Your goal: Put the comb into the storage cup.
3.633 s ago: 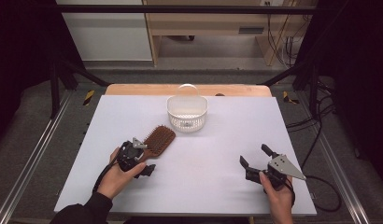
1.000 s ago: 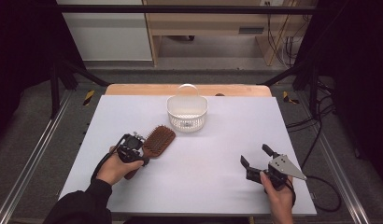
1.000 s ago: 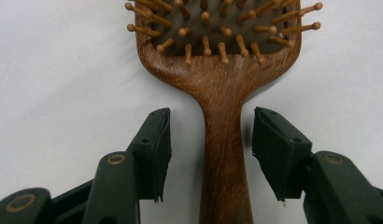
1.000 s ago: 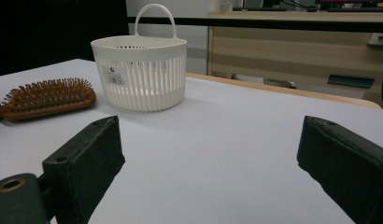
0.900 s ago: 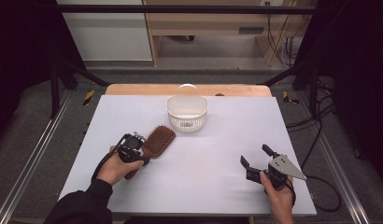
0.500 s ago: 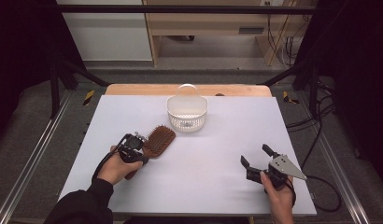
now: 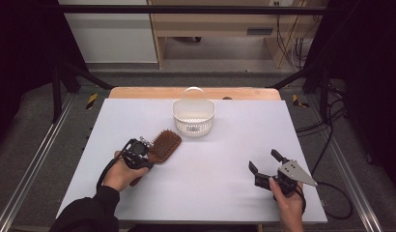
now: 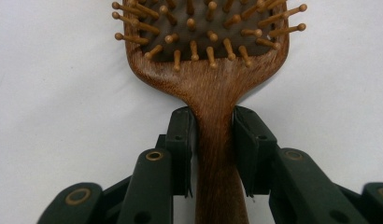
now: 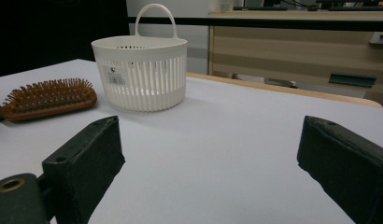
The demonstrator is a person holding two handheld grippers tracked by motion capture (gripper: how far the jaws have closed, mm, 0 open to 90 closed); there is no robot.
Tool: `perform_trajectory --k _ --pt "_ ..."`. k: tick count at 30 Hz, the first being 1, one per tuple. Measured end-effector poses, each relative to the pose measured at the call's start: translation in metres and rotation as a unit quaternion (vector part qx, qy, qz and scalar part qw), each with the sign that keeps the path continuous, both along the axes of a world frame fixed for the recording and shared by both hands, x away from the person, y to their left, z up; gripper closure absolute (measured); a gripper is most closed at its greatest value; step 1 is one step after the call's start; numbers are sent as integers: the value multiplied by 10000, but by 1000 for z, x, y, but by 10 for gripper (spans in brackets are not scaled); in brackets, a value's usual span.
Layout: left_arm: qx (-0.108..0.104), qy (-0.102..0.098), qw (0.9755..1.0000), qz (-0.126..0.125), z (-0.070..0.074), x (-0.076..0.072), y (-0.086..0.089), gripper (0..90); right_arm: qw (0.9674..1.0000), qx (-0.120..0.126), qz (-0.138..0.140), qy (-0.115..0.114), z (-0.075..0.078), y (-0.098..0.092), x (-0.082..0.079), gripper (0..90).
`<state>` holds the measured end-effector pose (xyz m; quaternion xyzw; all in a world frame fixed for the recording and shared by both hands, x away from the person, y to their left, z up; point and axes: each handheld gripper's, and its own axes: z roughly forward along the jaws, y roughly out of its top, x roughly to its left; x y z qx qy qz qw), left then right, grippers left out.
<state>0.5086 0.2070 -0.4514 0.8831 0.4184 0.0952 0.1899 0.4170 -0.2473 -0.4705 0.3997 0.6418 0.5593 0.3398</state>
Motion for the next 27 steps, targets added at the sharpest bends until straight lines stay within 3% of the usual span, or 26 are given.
perform_trajectory --k 9,19,22,27 --pt "15 -4 10000 -9 0 0 -1 723 10000 6 18 7 0 0 0 68" --pt "54 -522 9984 -203 -3 -12 -1 724 10000 45 -12 7 0 -2 0 66" --pt "-52 -667 9976 -206 -1 -15 1 724 10000 47 -19 -6 1 -2 0 67" --pt "-290 -1022 9941 -224 7 -23 3 724 10000 46 -2 -2 1 -1 0 66"
